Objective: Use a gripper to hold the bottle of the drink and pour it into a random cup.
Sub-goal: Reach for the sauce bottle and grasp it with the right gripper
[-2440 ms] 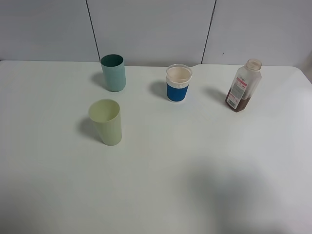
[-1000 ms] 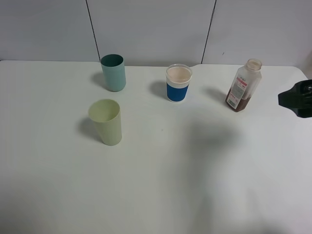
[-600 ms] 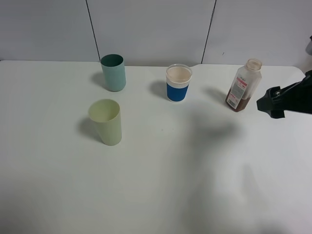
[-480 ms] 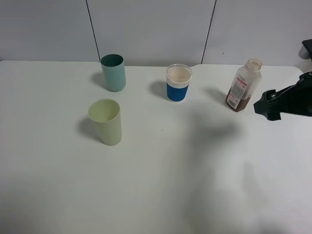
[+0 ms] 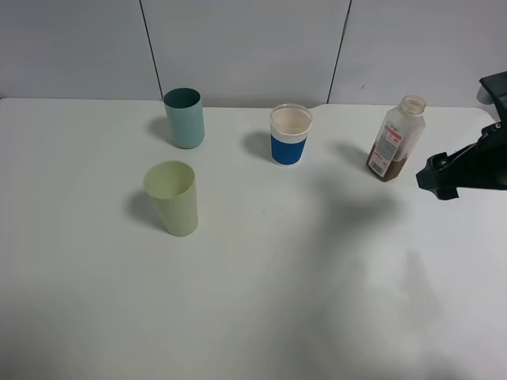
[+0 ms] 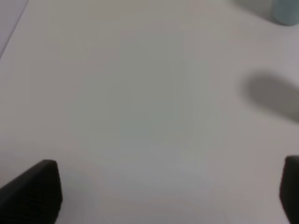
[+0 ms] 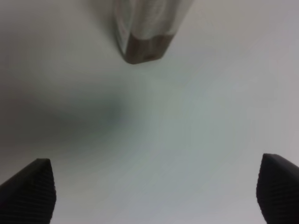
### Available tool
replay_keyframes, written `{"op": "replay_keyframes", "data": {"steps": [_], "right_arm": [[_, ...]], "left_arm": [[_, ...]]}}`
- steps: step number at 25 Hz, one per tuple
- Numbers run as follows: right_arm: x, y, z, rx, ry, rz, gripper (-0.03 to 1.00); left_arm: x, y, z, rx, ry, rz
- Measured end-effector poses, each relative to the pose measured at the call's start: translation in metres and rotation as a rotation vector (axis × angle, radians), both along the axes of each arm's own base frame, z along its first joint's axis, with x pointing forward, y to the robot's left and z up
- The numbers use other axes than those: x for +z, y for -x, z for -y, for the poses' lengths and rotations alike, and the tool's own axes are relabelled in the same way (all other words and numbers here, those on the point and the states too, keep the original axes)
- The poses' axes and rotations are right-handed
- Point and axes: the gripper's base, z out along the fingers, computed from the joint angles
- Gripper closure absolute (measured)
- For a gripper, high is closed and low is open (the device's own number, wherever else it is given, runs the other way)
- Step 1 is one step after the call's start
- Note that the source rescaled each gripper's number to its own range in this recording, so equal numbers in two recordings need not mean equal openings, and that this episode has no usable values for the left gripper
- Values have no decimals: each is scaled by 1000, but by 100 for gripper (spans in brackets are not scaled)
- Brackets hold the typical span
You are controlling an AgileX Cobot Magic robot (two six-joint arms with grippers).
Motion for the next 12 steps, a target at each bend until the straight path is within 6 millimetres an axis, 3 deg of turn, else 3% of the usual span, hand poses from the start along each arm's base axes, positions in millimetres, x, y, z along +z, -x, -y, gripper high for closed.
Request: {"op": "replay_keyframes", "data": {"steps": [6,12], "right_arm": [[1,-1,14,-38,26,14,9],[4,-5,14,-16,41,71,9]], "left_arm": [[0,0,0,0,0,1],[0,0,0,0,0,1]]}}
